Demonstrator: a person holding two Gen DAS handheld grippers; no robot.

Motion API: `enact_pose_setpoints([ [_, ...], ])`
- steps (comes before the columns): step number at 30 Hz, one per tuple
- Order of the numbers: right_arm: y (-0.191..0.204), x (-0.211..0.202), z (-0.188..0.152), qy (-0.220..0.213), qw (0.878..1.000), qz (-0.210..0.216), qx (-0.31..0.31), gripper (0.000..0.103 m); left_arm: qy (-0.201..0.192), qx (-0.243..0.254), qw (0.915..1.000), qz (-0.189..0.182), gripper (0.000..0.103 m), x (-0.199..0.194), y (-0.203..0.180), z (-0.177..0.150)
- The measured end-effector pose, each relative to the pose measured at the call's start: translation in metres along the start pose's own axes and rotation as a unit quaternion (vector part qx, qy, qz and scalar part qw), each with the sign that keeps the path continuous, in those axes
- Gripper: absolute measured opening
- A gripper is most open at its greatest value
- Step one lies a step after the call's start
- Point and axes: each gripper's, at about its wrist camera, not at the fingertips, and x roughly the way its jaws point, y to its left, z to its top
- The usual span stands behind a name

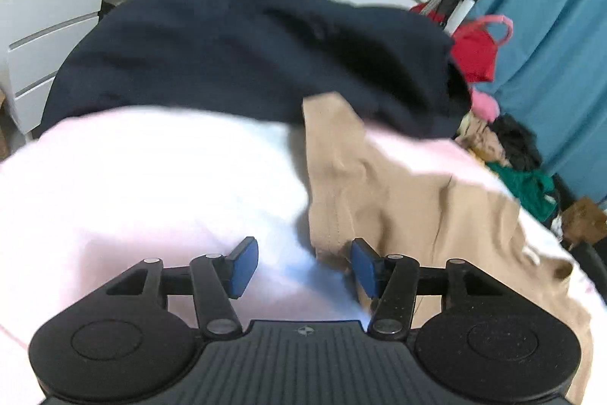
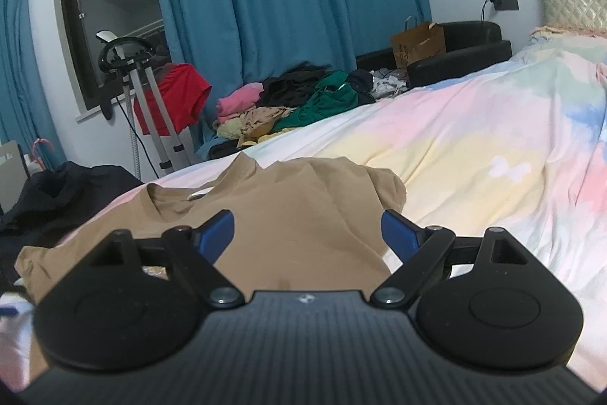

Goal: Fold clothes
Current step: 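Grasp the T-shirt hem with the left gripper and smooth it flat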

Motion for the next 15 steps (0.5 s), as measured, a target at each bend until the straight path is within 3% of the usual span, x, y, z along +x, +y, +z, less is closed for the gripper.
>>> enact_pose_setpoints([
  [3, 0.0, 0.0, -0.001, 0.007, 1.0, 0.002, 0.002, 0.086, -0.01, 0.012, 0.9999, -0.006, 0.056, 0.005, -0.004, -0.009],
  [6, 0.0, 0.0, -0.001, 0.01, 1.0, 0.005, 0.002, 0.086, -0.01, -0.06, 0.9959, -0.067, 0.059, 0.018, -0.003, -0.004],
  [8, -0.001, 0.001, -0.002, 0.012, 1.0, 0.006, 0.003, 0.086, -0.001, -0.064, 0.9953, -0.073, 0.057, 0.026, -0.01, -0.006],
  [10, -0.001, 0.003, -0.002, 0.017, 1.0, 0.006, 0.005, 0.086, 0.015, -0.028, 0.9981, -0.053, 0.046, 0.034, -0.022, -0.01],
  [11, -0.002, 0.004, -0.003, 0.021, 1.0, 0.007, 0.007, 0.086, 0.022, -0.008, 0.9988, -0.043, 0.031, 0.037, -0.026, -0.01],
  [12, -0.002, 0.006, -0.003, 0.024, 1.0, 0.008, 0.008, 0.086, 0.027, 0.003, 0.9989, -0.039, 0.023, 0.04, -0.027, -0.008],
  [14, -0.004, 0.007, -0.004, 0.028, 1.0, 0.008, 0.012, 0.086, 0.035, -0.002, 0.9985, -0.041, 0.012, 0.039, -0.022, 0.0],
  [15, -0.005, 0.008, -0.005, 0.03, 0.999, 0.008, 0.013, 0.086, 0.039, -0.003, 0.9985, -0.039, 0.011, 0.037, -0.019, 0.005],
])
